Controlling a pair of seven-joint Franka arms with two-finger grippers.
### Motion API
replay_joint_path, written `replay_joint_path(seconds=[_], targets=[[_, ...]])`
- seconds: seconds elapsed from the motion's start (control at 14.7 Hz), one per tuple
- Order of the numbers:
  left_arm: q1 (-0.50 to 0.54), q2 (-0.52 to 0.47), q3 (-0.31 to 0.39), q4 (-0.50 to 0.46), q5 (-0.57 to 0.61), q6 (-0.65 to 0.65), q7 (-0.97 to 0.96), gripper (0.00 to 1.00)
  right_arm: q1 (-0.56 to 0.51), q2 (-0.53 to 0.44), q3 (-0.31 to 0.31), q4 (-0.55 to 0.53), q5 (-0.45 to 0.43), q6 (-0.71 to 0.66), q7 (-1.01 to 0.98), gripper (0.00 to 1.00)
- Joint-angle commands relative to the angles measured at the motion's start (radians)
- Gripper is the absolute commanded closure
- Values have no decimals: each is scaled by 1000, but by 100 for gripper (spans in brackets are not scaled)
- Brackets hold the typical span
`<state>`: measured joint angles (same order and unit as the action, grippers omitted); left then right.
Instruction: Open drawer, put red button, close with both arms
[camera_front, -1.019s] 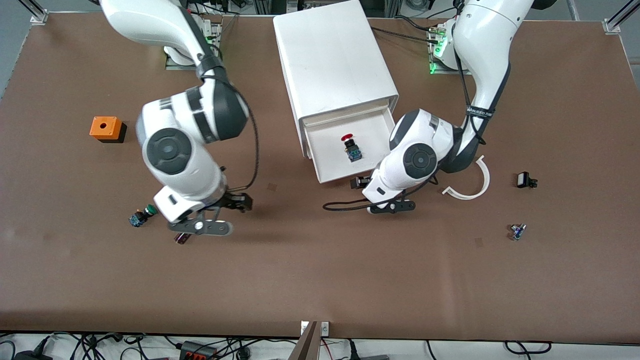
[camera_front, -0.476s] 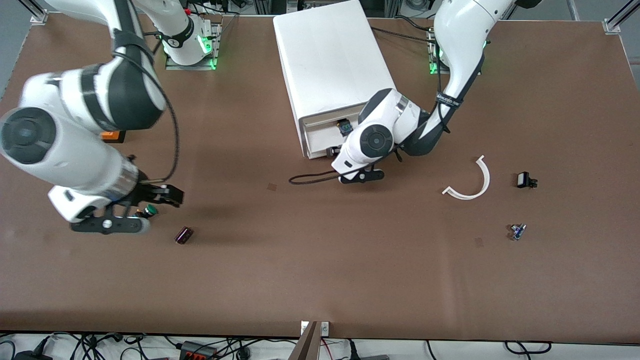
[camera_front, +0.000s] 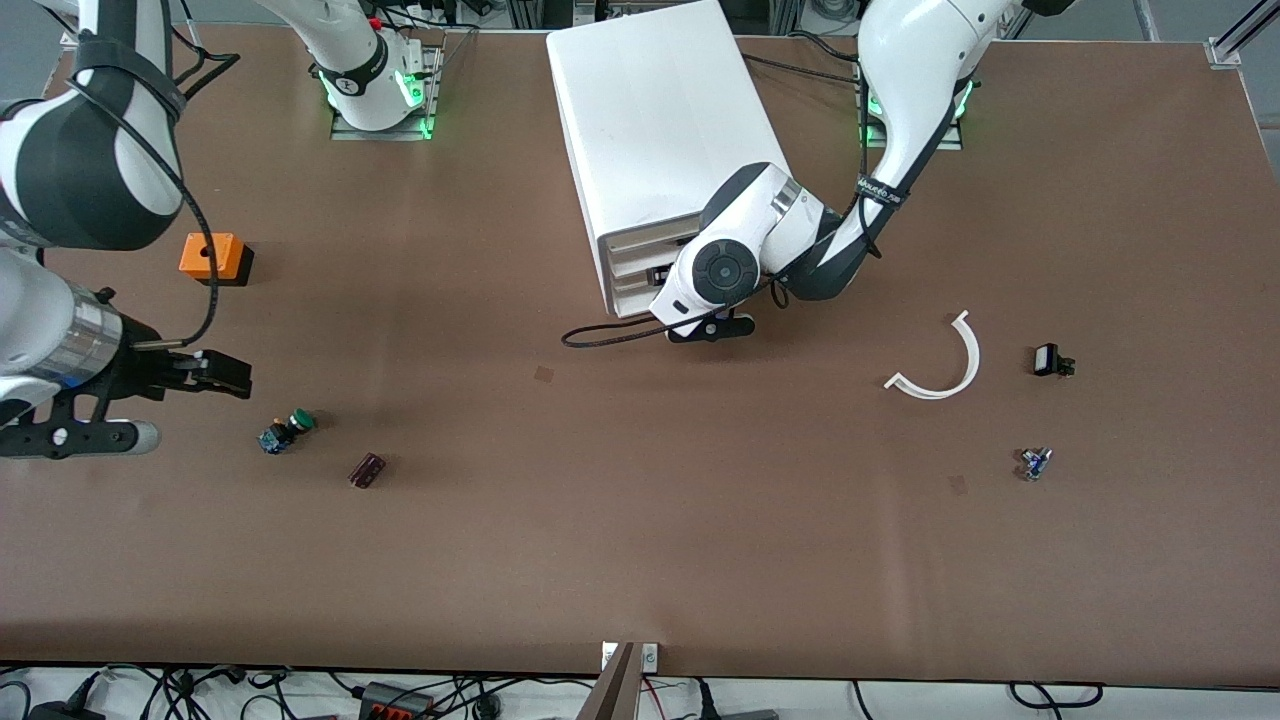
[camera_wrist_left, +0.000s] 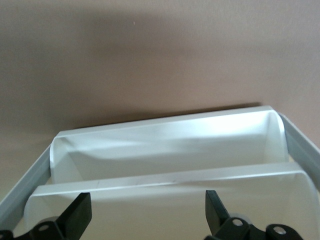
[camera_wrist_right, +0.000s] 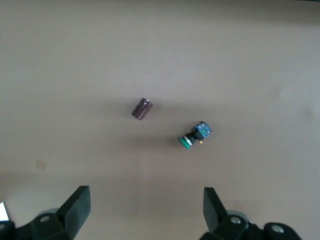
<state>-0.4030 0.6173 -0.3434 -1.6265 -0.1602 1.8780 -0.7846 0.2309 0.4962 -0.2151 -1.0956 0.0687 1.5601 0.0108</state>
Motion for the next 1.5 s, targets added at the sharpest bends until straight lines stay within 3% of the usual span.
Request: replay_joint_path(seconds=[0.0, 0.27, 0.34, 0.41, 0.48, 0.61, 0.88, 1.16, 1.29, 1.43], targets=[[9, -34, -9, -23, 1, -20, 1, 0, -48, -112, 22, -125, -1, -8, -12, 0], [82, -39, 6, 26, 25, -36, 2, 0, -67, -172, 32, -203, -6, 15, -9, 0], [119, -39, 6, 51, 83, -55, 7, 0, -79, -191, 40, -231, -7, 40, -9, 0], [171, -41, -3, 92, 210, -94, 28, 0, -120, -217, 84, -275, -10, 73, -12, 0], [196, -44, -3, 123, 256, -129, 50, 0, -155, -232, 121, -297, -19, 89, -12, 0], [245, -70, 4, 198, 316, -215, 134, 0, -194, -269, 172, -341, -70, 104, -12, 0], [369, -103, 4, 329, 401, -307, 433, 0, -205, -350, 181, -449, -86, 107, -12, 0], [458, -217, 21, 338, 374, -345, 645, 0, -211, -344, 174, -402, -82, 103, -20, 0], [451, -280, 149, 314, 195, -402, 735, 0, -214, -352, 165, -397, -82, 78, -51, 0], [423, -341, 259, 259, 123, -401, 845, 0, -213, -364, 146, -405, -82, 23, -68, 0]])
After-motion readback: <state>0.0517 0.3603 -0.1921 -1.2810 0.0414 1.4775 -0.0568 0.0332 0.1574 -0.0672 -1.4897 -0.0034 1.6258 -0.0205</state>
